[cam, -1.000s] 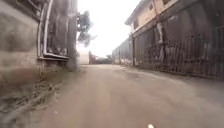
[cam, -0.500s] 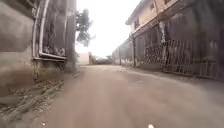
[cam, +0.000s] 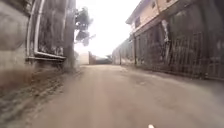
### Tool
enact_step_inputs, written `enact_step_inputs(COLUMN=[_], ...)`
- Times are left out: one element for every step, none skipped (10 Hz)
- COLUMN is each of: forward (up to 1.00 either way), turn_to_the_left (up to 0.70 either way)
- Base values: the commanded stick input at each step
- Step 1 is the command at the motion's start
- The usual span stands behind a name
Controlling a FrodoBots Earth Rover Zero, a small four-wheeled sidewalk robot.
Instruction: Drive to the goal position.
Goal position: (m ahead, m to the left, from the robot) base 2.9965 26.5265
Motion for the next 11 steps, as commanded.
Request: enact_step_inputs(forward=[0.50, 0.50, 0.50, 0.50, 0.50, 0.50, 0.50, 0.50, 0.50, 0.50, 0.50], turn_to_the_left=[0.34, 0.05, 0.00, 0.00, 0.00, 0.00, 0.00, 0.00, 0.00, 0.00, 0.00])
